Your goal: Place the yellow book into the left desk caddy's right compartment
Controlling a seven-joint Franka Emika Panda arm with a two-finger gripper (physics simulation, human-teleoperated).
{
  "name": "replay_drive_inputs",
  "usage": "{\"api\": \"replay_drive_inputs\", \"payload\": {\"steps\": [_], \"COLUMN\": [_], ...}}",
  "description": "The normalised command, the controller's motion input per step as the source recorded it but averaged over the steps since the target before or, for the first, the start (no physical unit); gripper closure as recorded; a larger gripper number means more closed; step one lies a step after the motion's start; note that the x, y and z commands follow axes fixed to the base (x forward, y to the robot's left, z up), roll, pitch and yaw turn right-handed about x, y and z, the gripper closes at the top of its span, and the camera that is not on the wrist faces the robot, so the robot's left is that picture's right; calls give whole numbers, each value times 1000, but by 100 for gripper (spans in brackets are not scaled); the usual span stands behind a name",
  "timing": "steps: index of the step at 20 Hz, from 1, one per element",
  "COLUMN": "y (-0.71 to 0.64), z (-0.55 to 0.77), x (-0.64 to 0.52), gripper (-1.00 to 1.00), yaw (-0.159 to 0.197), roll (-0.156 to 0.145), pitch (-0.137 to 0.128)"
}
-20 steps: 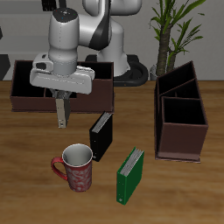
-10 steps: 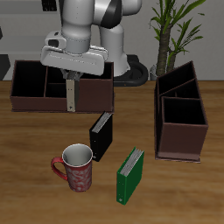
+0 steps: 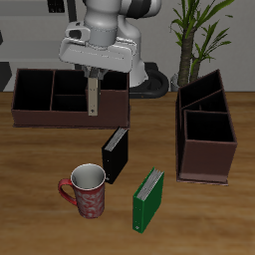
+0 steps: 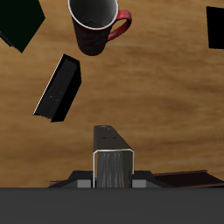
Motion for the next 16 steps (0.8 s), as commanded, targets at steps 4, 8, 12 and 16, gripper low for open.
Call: {"api": "replay_drive_inputs", "payload": {"steps": [4, 8, 12, 16], "y": [302, 312, 408, 429], "z": [233, 332, 363, 312], "x": [-92, -55, -34, 33], "gripper": [100, 100, 100, 100], "yaw": [14, -22, 14, 2], "roll": [31, 3, 41, 20], "pitch": [-11, -2, -32, -10]}}
